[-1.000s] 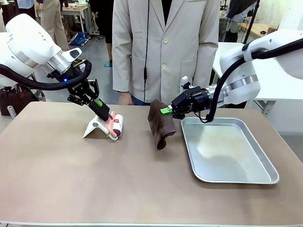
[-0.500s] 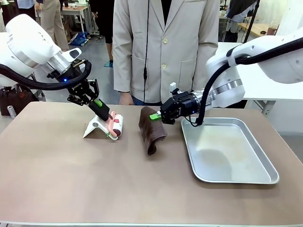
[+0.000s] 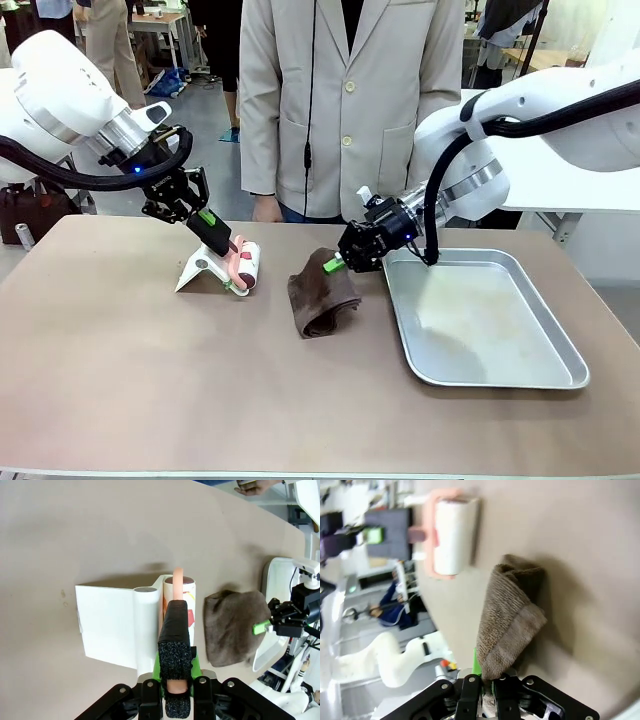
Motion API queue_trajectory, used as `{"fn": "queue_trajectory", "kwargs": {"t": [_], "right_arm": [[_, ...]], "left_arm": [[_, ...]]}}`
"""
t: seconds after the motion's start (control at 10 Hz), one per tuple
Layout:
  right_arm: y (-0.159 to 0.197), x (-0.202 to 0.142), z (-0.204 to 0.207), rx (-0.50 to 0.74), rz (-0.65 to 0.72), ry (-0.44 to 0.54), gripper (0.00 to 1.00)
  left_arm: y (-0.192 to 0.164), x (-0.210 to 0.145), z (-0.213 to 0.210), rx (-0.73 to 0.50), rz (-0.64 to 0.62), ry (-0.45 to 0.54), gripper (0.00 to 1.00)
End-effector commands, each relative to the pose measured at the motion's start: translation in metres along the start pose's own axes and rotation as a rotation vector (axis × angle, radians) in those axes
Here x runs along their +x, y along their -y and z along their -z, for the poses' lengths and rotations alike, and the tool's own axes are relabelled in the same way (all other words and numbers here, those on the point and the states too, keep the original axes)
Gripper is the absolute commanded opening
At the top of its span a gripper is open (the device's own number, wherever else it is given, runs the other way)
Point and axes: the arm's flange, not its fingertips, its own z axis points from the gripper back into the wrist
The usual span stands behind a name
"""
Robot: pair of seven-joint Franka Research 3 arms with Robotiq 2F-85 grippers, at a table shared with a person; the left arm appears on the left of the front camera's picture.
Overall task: Clean the surface of the table.
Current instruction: Return the Lint Roller and towel to their original positions.
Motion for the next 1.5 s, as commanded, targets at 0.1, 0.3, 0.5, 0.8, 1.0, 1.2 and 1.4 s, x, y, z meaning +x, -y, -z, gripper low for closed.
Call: {"fn": "queue_trajectory", "kwargs": {"t": [0.1, 0.3, 0.5, 0.8, 1.0, 1.2, 1.4], "right_arm": [[-0.012, -0.015, -0.006, -0.143, 0.031, 0.040, 0.07], [-0.012, -0.016, -0.006, -0.133, 0.031, 0.035, 0.07], [-0.011, -0.015, -0.004, -0.114, 0.034, 0.015, 0.46], [-0.012, -0.015, -0.003, -0.118, 0.020, 0.010, 1.00], [-0.013, -0.016, -0.003, -0.142, 0.010, 0.003, 0.86], [-0.019, -0.021, -0.003, -0.192, -0.015, -0.014, 1.00], [-0.037, -0.023, -0.002, -0.299, -0.040, -0.043, 1.00]], "left_arm": [[-0.011, -0.002, 0.004, 0.021, -0.016, -0.015, 0.22], [-0.013, -0.002, 0.004, 0.016, -0.013, -0.012, 0.22], [-0.015, -0.003, 0.005, 0.014, -0.015, -0.023, 0.82], [-0.014, -0.003, 0.004, 0.016, -0.017, -0.018, 1.00], [-0.015, -0.004, 0.000, 0.011, -0.016, -0.006, 1.00], [-0.016, -0.007, -0.004, 0.005, -0.013, -0.002, 1.00], [-0.016, -0.013, -0.011, -0.009, -0.001, 0.008, 1.00]]}}
